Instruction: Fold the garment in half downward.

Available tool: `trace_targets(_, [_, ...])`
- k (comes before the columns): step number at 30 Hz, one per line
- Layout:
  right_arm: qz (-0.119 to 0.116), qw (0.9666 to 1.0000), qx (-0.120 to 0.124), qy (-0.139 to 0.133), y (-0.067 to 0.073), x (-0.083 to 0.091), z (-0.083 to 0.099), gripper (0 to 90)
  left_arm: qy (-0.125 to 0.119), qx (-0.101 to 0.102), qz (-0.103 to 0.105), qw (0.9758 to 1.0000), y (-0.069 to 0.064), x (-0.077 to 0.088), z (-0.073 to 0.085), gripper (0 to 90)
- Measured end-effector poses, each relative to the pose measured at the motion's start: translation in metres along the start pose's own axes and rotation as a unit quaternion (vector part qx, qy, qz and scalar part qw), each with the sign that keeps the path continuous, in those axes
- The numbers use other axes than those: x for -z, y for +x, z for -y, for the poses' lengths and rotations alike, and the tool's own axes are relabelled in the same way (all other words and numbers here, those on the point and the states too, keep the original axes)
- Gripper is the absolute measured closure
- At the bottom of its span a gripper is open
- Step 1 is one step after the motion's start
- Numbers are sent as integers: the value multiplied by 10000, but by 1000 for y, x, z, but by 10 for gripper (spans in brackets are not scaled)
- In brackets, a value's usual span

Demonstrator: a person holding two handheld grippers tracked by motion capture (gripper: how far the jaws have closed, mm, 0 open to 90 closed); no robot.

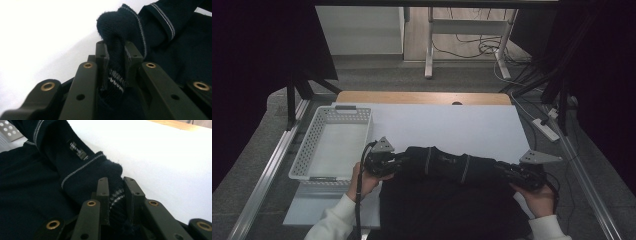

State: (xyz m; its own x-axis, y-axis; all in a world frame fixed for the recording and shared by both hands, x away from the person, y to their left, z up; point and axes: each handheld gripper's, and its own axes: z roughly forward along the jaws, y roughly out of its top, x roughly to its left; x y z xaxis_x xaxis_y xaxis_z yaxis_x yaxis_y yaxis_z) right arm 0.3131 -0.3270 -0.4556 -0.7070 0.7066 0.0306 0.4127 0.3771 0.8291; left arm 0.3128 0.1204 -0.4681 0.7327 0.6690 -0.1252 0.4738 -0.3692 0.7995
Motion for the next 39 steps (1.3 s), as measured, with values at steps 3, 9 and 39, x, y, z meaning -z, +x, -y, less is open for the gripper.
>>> trace_targets(3, [-14, 10000, 9, 21, 2, 1, 2, 751, 13, -30, 29, 10000, -4, 1, 2, 755])
trace_targets(9, [-25, 10000, 18, 24, 8, 7, 7, 751, 29, -34, 84, 10000, -8, 6, 10, 755])
trace_targets(39, [-84, 9996, 5, 251, 34, 29, 41, 751, 115, 3, 339, 9994, -30, 24, 45, 754])
